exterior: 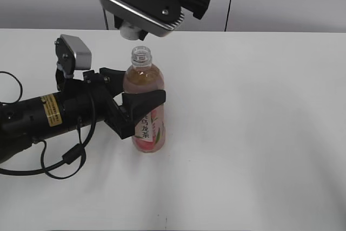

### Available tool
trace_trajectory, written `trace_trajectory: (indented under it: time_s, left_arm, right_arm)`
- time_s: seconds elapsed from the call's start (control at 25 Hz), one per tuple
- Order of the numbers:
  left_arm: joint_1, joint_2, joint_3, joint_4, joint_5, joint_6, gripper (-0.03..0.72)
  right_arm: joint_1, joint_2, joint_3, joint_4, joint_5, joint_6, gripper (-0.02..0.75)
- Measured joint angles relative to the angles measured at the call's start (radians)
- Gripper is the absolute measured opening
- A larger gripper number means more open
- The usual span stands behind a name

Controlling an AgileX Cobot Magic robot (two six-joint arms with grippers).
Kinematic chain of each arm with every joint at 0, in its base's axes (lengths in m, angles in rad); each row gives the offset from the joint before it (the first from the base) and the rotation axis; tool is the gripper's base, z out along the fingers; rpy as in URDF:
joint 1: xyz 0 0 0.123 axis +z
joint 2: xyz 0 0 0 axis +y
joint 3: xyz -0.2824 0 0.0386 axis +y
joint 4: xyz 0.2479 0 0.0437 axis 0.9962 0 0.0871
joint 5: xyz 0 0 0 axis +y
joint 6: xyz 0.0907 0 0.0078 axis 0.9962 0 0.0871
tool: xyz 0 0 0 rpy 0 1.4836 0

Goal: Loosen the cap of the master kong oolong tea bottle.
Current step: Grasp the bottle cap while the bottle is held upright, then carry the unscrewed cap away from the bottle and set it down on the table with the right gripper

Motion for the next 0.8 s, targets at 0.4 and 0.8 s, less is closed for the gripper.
trace_trajectory:
  time_s: [0.4, 0.8]
  left_arm:
    - [0.000, 0.000, 0.000, 0.000, 0.000, 0.000, 0.467]
    - [0.000, 0.000, 0.000, 0.000, 0.000, 0.000, 0.467]
  right_arm:
    - [-0.011, -0.013, -0.007, -0.187, 0.000, 0.324, 0.271]
    - [-0.254, -0.033, 0.001, -0.140, 0.000, 0.867, 0.271]
